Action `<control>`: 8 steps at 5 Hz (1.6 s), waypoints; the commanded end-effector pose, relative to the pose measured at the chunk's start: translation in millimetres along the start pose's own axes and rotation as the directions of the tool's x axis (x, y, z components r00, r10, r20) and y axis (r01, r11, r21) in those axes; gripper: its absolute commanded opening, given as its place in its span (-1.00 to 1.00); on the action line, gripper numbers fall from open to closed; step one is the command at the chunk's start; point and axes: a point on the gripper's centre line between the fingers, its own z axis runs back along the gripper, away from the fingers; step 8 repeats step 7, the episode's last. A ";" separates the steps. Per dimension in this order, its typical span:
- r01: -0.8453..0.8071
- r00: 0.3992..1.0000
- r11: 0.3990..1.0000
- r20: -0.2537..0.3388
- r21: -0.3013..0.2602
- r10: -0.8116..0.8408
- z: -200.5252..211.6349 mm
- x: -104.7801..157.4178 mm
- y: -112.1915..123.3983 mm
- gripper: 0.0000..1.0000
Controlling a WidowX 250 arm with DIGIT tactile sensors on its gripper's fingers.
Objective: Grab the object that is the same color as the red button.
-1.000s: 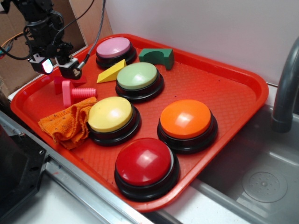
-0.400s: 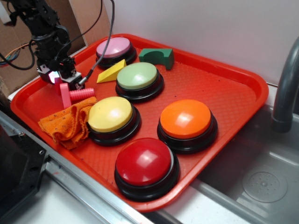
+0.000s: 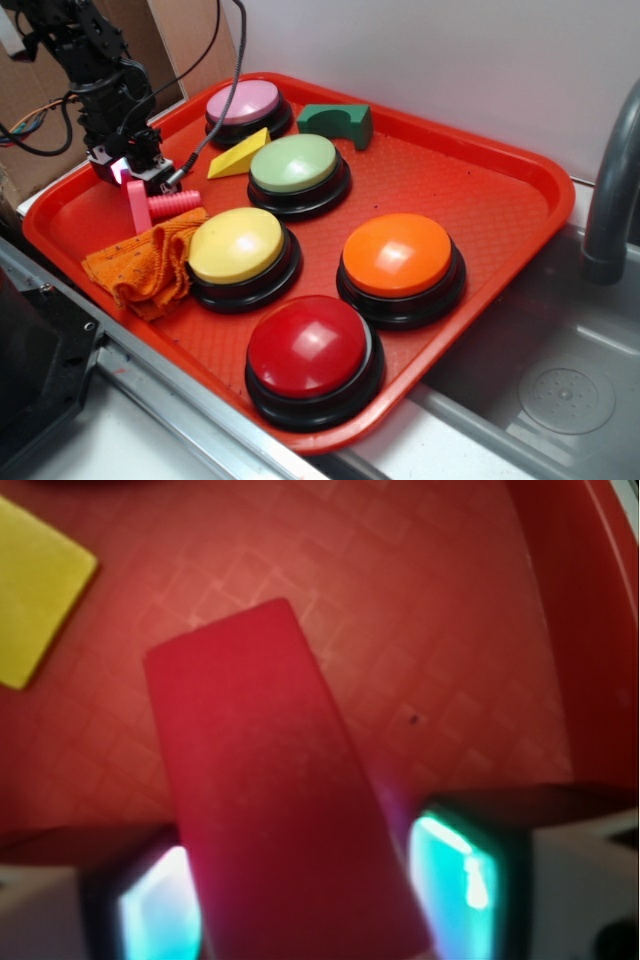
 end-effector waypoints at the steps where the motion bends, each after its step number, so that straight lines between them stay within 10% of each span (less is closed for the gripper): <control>1: 0.006 1.000 1.000 -0.009 -0.019 -0.006 8.0 2.1 -2.0 -1.00; 3: -0.073 0.997 0.997 0.017 -0.006 0.073 77.0 13.5 -37.0 -1.00; 6: 0.083 0.957 0.997 0.277 -0.001 -0.079 189.6 -16.9 -117.0 -1.00; 8: 0.081 0.974 0.997 0.212 0.016 -0.083 181.0 -17.2 -121.9 -1.00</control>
